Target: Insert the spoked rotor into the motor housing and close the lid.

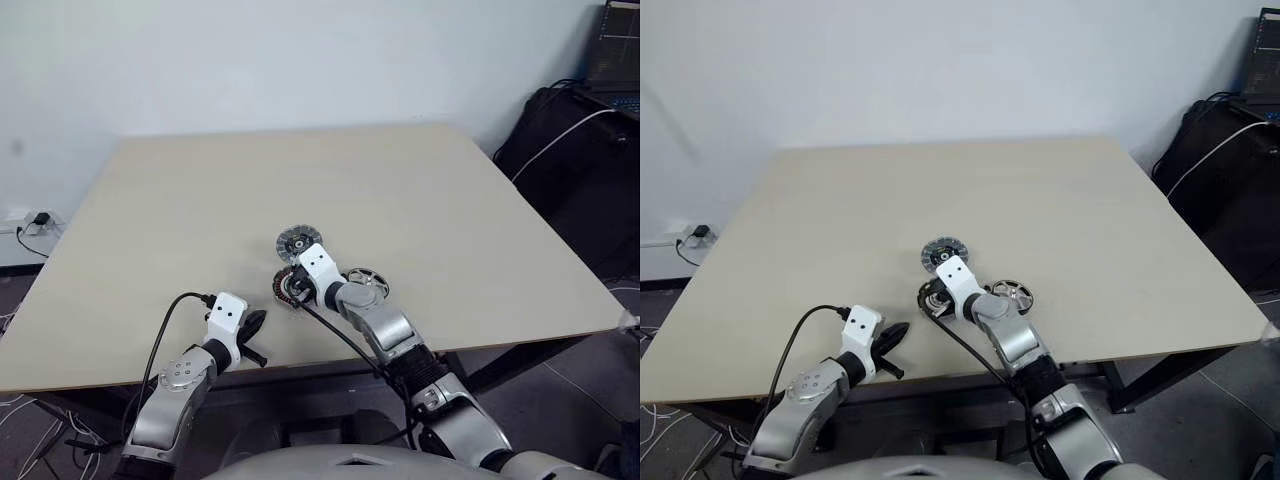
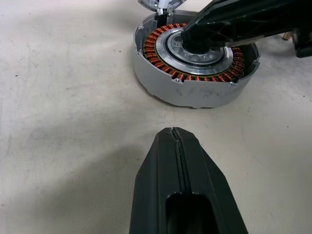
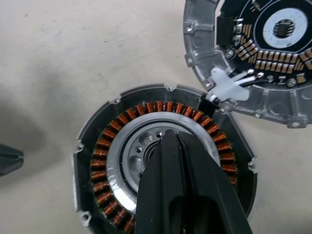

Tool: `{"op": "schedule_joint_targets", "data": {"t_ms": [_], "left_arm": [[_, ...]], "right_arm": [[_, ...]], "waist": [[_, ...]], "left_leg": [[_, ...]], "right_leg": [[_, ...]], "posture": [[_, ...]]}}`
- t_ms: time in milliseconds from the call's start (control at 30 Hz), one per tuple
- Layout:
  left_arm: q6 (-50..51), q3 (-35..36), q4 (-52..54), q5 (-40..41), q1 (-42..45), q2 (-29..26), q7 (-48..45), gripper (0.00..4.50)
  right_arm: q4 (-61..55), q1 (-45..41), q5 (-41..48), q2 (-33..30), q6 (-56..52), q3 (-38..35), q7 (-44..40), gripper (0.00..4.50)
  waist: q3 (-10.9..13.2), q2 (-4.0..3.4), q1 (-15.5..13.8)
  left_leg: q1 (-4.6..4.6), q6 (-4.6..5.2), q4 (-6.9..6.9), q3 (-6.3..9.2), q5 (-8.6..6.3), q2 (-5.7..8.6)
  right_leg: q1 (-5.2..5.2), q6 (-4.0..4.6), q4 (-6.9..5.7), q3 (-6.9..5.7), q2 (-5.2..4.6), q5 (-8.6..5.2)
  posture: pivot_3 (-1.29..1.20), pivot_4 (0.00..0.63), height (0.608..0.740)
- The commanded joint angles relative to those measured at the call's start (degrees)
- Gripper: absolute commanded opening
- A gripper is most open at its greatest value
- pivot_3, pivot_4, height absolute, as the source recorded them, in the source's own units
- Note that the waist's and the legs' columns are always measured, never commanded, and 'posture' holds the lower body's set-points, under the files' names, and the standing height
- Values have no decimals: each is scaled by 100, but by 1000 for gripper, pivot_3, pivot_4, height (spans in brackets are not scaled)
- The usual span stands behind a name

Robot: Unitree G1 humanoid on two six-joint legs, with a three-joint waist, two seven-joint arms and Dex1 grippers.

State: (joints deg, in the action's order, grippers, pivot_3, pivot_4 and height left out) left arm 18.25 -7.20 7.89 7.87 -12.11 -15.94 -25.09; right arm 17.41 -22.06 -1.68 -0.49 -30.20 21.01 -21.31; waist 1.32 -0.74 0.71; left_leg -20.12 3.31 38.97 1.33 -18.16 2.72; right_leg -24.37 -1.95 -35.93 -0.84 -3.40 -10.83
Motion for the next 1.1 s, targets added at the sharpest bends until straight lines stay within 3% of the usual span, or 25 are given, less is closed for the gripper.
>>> {"op": "schedule_joint_targets", "data": {"t_ms": [33,333,533,633,800,933,1100], "left_arm": [[-32,81,320,61,20,-10,10,0],[-67,46,262,47,59,1,-11,0],[-74,43,281,59,26,-5,-30,0],[-65,49,271,75,9,-20,-58,0],[-37,12,206,84,65,-18,-122,0],[-25,-8,146,68,143,-29,-194,0],[-21,-6,86,55,210,-39,-246,0]], "right_arm": [[-124,-74,16,44,68,-87,-14,35],[-1338,355,287,-27,157,-486,52,35],[-2872,1227,732,-484,-396,-1214,37,35],[-3389,1700,897,-781,-761,-1810,213,631],[-3661,2134,1221,-834,-1236,-2755,580,2330],[-3795,2172,1629,-440,-1912,-3403,1050,3583],[-3882,1831,2629,429,-3093,-4453,1624,3583]], "waist": [[0,0,0],[0,0,-5],[-1,2,-29],[-1,3,-73],[-1,2,-66],[-1,1,-73],[-1,-1,-69]], "left_leg": [[0,0,0,-1,0,0],[-12,0,0,0,0,0],[-16,2,1,3,-1,2],[-20,7,4,2,-3,4],[-25,5,8,-6,-1,-3],[-25,1,8,-6,3,-10],[-26,3,9,-8,4,-10]], "right_leg": [[0,0,0,0,0,0],[-11,0,0,1,0,1],[-12,-2,3,-1,-2,1],[-11,-4,7,-3,-6,0],[-5,-23,3,-1,-1,-14],[-1,-31,-2,-1,6,-19],[-3,-31,-3,2,6,-17]], "posture": [[0,0,740],[0,0,740],[0,0,740],[0,0,740],[0,0,740],[0,0,740],[0,0,740]]}}
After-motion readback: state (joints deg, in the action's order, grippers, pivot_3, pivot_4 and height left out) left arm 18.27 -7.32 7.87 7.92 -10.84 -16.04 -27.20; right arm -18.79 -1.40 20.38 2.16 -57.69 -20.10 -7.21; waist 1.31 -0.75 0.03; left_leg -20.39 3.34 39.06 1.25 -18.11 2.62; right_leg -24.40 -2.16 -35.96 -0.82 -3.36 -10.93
